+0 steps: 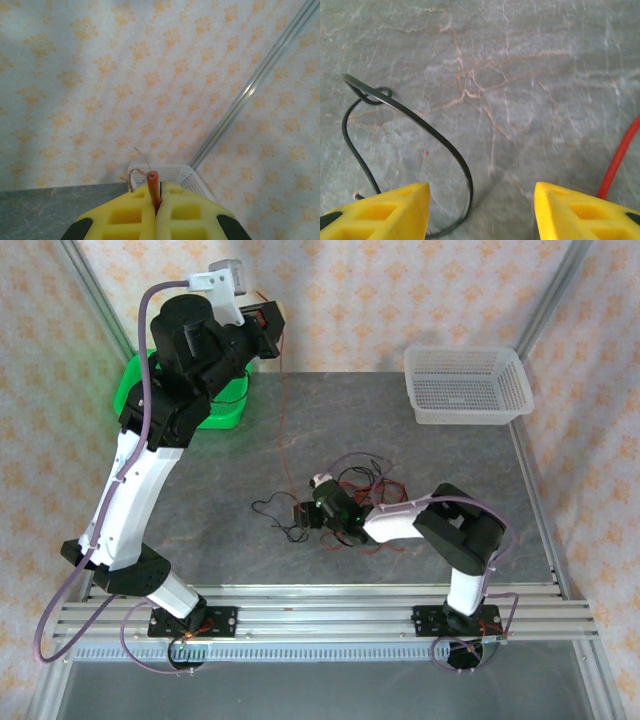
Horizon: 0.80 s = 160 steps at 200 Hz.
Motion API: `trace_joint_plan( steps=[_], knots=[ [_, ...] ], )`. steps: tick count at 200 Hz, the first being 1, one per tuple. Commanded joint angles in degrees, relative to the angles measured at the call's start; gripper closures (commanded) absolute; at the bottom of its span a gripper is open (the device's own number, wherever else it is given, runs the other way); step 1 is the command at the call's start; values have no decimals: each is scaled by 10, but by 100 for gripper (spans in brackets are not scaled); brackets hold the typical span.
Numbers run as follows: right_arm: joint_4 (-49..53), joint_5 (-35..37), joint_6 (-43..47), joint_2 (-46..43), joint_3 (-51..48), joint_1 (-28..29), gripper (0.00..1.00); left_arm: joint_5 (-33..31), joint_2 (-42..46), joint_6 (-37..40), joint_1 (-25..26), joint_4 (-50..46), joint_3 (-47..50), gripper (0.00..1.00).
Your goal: Untangle the cables
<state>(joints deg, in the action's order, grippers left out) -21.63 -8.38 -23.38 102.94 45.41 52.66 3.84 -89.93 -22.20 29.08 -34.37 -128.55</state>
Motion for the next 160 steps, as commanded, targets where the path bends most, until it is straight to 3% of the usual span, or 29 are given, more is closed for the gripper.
trace_joint_plan(
  steps=[1,58,98,160],
  knots=[
    [56,51,-27,-14,-39,5,43,-66,4,44,-5,41,-11,100],
    [89,88,-24,-73,-45,6,43,-204,-8,124,-17,94,19,100],
    [122,103,-26,-147,-56,5,43,-217,-55,154,-58,113,-22,100],
    [141,100,-51,-253,-82,6,43,-239,-72,266,-88,293,-12,100]
  ],
)
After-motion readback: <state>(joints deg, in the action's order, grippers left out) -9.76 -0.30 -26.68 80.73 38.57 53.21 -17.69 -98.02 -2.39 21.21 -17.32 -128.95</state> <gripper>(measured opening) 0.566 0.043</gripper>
